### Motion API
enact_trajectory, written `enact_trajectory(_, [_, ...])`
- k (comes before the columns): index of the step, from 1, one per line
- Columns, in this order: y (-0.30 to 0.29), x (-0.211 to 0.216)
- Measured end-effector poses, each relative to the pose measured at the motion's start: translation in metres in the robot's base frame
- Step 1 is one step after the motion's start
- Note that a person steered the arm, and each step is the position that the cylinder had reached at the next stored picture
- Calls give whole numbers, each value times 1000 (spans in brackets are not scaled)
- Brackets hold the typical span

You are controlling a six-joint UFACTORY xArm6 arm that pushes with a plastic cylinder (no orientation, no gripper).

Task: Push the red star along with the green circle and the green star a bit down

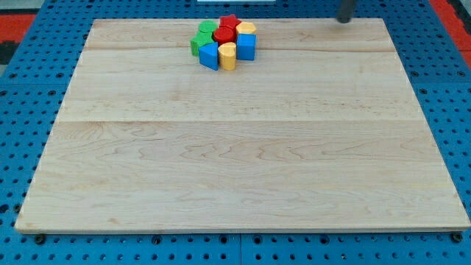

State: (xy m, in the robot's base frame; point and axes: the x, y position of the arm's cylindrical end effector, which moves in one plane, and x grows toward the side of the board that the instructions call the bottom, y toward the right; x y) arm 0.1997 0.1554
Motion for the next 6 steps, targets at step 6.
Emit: enact_trajectory(6, [-228,23])
